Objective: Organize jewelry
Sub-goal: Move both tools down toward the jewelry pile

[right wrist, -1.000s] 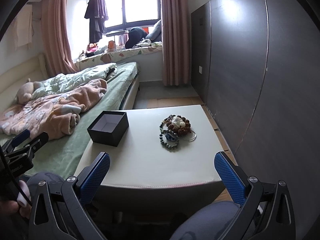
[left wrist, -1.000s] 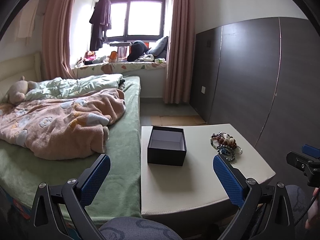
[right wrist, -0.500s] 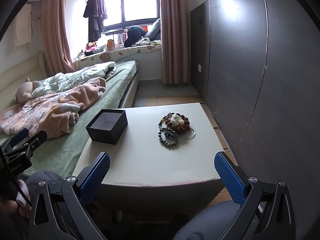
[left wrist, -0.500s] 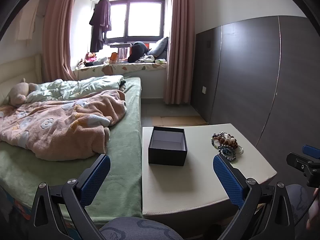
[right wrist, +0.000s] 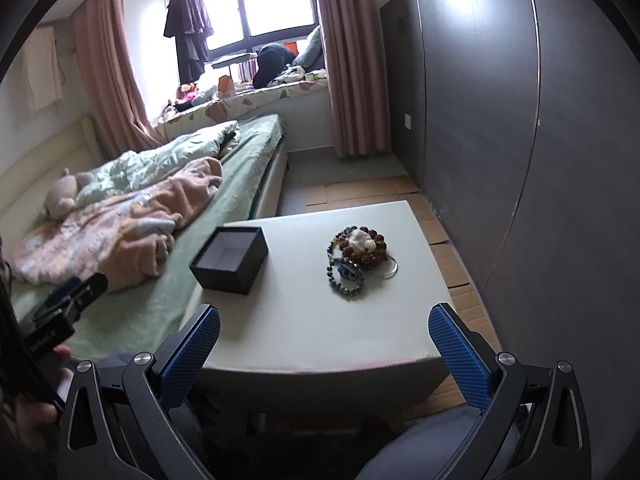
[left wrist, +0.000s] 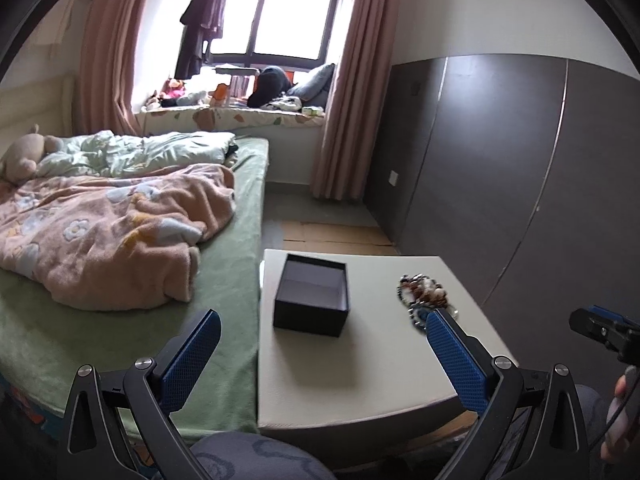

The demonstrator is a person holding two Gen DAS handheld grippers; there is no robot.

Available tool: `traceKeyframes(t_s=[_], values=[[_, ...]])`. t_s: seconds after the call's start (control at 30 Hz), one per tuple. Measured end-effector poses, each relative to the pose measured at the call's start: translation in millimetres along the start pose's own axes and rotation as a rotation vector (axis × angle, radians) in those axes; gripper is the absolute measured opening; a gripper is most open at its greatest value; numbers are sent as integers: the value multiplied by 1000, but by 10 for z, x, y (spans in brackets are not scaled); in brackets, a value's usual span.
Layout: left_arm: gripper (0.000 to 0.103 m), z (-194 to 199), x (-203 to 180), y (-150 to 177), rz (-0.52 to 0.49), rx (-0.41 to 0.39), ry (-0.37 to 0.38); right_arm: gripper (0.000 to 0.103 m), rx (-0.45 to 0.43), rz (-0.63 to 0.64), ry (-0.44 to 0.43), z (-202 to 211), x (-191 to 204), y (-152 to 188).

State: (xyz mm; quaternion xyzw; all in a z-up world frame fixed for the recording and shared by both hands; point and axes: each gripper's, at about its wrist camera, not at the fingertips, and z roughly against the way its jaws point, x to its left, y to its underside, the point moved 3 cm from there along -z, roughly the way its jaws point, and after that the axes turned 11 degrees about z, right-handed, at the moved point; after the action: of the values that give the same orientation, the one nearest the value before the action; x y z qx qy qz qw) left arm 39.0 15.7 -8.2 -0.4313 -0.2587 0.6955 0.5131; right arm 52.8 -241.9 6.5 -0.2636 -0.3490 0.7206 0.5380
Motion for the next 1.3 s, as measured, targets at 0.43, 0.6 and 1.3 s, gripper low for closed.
traceKeyframes(t_s=[0.43,0.6,1.3], values=[[86,-774,-616,-302,-46,202,81,89,58,-189,-97,-636,-600,-412],[79,-1240,-703,-318,-17,292,83,84,101,-286,-125,-1068,-893,-428],[55,-2999,-1084,77,-105,623,63,51,266,-638,-320,-2693,-1332,-250]])
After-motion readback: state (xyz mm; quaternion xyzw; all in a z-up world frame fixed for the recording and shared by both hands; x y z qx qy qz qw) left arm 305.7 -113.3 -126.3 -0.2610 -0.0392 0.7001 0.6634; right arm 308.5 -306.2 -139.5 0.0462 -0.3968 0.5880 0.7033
